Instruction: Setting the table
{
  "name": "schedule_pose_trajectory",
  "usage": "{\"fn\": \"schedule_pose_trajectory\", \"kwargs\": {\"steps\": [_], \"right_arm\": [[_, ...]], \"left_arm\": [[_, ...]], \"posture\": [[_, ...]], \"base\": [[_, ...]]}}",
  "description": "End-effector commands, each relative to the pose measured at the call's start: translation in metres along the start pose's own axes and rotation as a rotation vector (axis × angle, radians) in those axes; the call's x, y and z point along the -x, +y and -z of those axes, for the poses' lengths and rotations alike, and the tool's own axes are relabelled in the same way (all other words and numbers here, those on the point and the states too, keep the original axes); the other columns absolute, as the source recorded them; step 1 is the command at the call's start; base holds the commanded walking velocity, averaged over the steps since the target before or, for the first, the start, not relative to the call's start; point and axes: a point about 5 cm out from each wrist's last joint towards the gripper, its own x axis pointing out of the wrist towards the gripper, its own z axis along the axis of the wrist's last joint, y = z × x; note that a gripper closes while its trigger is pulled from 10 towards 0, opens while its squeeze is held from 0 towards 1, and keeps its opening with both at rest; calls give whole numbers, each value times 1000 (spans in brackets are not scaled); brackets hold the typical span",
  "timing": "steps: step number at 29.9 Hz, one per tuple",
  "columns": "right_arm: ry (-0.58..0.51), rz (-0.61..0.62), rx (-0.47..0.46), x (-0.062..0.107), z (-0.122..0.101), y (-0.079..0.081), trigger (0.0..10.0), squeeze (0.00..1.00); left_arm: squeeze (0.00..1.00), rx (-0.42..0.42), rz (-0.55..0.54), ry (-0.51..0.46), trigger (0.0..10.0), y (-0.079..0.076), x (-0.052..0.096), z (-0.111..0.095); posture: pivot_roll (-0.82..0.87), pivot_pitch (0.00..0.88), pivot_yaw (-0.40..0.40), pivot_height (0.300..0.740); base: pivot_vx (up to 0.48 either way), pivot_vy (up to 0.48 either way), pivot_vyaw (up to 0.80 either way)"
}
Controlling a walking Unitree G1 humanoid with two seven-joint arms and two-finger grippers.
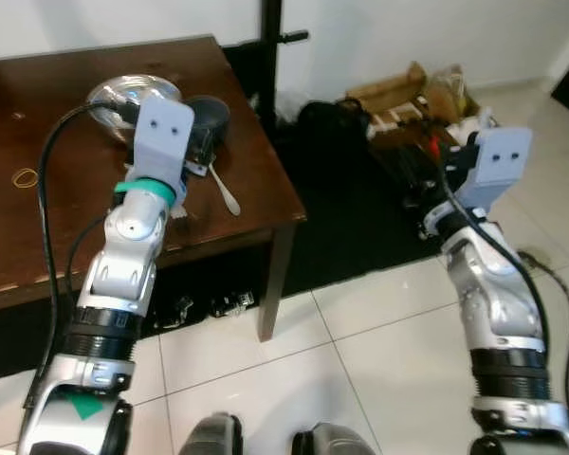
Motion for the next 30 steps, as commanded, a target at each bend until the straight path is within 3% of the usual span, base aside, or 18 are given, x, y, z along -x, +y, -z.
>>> {"fn": "schedule_pose_trajectory", "kwargs": {"steps": [1,10,15,17,19,25,30], "right_arm": [[-2,-35,-7,-1,-1,1,10000,0],[29,-317,-15,0,2,39,10000,0],[75,-512,-31,8,12,71,10000,0],[75,-512,-31,8,12,71,10000,0],[131,-641,-30,17,20,87,10000,0],[298,-780,-29,40,44,95,10000,0],[370,-771,-53,45,55,97,10000,0]], "left_arm": [[0,-17,10,-12,10000,-4,1,-1],[0,-95,-21,-87,10000,0,6,-9],[0,-142,-53,-145,10000,6,20,-14],[0,-142,-53,-145,10000,6,20,-14],[0,-142,-22,-165,10000,7,30,-19],[0,-111,97,-170,10000,4,43,-28],[0,-109,155,-150,10000,4,41,-32]], "posture": [[10,0,20,740],[21,0,27,740],[35,0,27,740],[35,0,27,740],[47,0,27,740],[52,0,20,740],[50,0,18,740]], "base": [[480,0,0],[480,0,0],[267,0,0],[0,0,0],[0,0,0],[0,0,0],[0,0,0]]}}
